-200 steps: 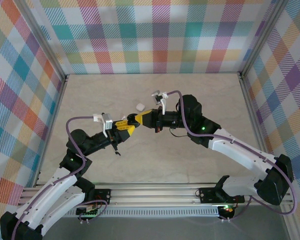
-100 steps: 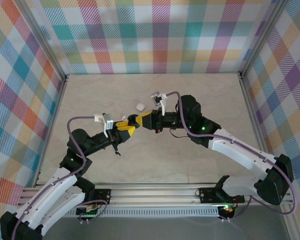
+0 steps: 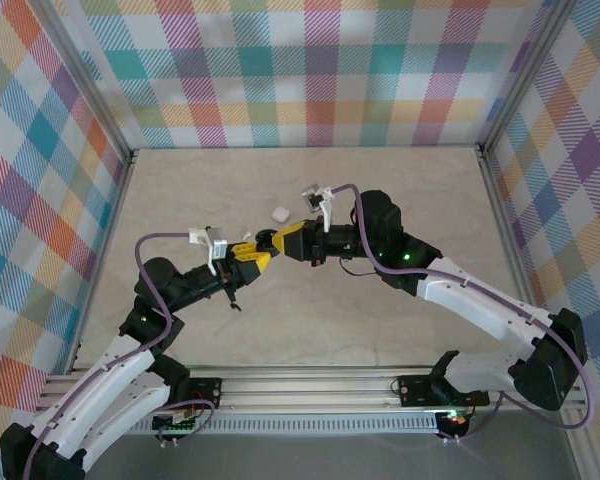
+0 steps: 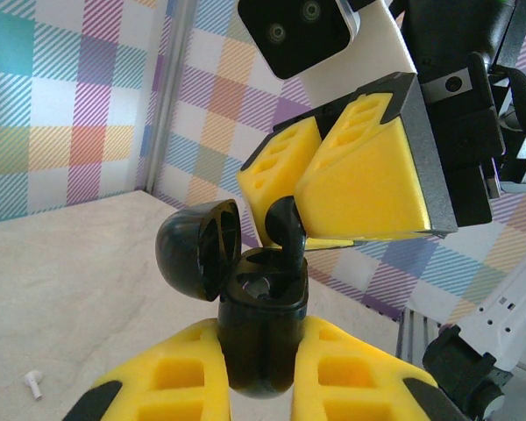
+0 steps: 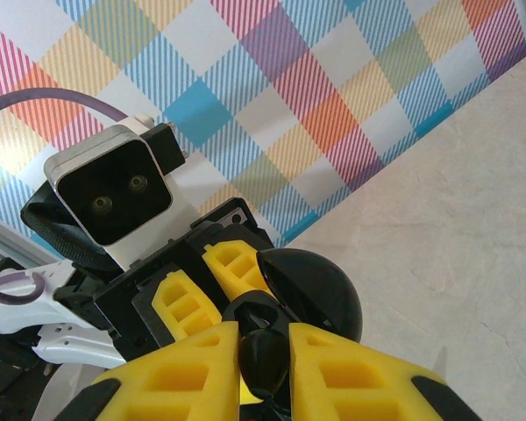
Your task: Insert the wireless bluetooth earbuds into the charging case
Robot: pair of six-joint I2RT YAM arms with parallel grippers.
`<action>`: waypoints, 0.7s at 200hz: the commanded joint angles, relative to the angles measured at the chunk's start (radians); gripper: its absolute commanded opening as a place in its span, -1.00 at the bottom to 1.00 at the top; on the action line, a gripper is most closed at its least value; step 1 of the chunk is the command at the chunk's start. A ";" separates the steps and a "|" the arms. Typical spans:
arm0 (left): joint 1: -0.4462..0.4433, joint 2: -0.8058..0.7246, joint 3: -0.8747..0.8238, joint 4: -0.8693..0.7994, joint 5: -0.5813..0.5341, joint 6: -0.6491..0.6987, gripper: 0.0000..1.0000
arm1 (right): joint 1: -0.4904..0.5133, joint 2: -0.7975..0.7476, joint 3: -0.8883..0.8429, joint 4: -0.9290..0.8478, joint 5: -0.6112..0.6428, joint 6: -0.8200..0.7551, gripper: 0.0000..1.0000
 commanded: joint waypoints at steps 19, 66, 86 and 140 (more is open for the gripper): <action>-0.010 -0.037 0.004 0.072 -0.022 -0.002 -1.00 | 0.008 -0.001 0.016 -0.073 0.005 -0.021 -0.56; -0.009 -0.046 0.003 0.063 -0.024 -0.001 -1.00 | 0.008 -0.001 0.023 -0.086 0.009 -0.024 -0.53; -0.010 -0.046 0.004 0.062 -0.021 -0.002 -1.00 | 0.008 0.002 0.030 -0.089 0.006 -0.024 -0.52; -0.010 -0.048 0.007 0.048 -0.028 0.003 -1.00 | 0.008 -0.007 0.045 -0.109 0.017 -0.031 -0.45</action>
